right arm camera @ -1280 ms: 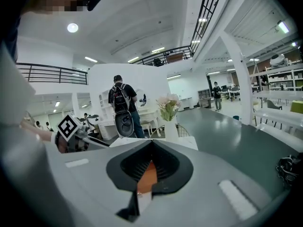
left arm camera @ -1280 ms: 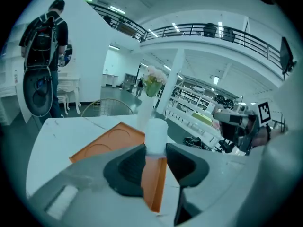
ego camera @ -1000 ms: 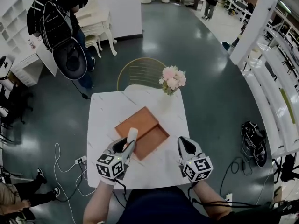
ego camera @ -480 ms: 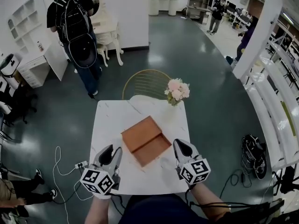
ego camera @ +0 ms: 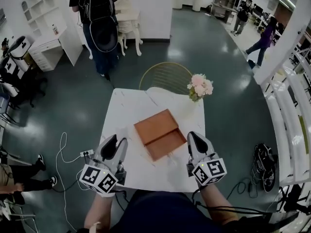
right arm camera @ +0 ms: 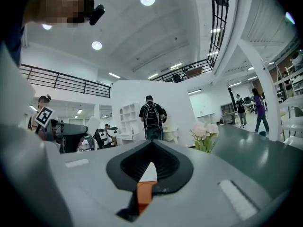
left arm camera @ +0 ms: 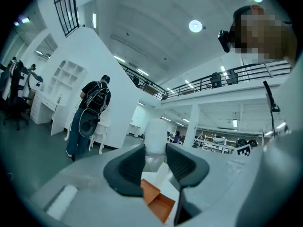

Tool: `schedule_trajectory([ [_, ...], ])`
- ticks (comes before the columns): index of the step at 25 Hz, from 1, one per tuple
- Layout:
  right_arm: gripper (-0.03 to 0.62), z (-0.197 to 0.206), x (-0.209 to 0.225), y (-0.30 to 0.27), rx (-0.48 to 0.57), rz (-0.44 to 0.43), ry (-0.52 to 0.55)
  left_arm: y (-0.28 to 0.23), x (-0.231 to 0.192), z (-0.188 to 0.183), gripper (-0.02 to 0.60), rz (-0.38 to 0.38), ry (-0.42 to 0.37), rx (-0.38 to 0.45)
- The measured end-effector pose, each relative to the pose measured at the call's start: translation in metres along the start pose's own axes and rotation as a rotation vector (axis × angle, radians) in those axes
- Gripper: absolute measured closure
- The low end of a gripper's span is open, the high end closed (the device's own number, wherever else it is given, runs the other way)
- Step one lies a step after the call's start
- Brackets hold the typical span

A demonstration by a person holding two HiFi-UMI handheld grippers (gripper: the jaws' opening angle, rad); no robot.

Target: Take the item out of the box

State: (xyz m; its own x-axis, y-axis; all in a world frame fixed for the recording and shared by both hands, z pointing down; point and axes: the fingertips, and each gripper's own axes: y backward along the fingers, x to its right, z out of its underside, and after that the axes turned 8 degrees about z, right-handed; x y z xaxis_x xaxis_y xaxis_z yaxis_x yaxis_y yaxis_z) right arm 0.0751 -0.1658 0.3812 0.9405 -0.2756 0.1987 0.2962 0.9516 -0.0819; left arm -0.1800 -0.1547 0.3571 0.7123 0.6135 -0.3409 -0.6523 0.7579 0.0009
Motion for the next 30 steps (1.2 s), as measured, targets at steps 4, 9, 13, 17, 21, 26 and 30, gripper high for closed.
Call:
schedule_trajectory([
  [4,0.592,-0.005,-0.009,-0.003,0.01,-0.007,0.015,0.007,-0.008,-0.002,0.431,-0.018,0.0,0.022],
  [9,0.592,-0.002,-0.01,-0.008,0.01,-0.008,0.04,0.006,-0.013,0.01,0.431,-0.023,0.01,0.014],
  [13,0.592,0.003,-0.008,-0.009,0.001,-0.004,0.034,0.004,-0.016,0.018,0.431,-0.026,0.019,0.001],
  [17,0.592,0.002,-0.006,-0.009,-0.001,0.002,0.041,0.002,-0.017,0.019,0.433,-0.026,0.021,-0.004],
  [21,0.592,0.003,-0.003,-0.009,-0.002,0.008,0.039,0.001,-0.019,0.023,0.431,-0.03,0.022,-0.012],
  [26,0.592,0.005,-0.001,-0.009,-0.007,0.012,0.036,0.0,-0.02,0.027,0.431,-0.032,0.029,-0.02],
  [30,0.592,0.008,-0.001,-0.011,-0.012,0.011,0.035,-0.001,-0.022,0.03,0.432,-0.034,0.032,-0.026],
])
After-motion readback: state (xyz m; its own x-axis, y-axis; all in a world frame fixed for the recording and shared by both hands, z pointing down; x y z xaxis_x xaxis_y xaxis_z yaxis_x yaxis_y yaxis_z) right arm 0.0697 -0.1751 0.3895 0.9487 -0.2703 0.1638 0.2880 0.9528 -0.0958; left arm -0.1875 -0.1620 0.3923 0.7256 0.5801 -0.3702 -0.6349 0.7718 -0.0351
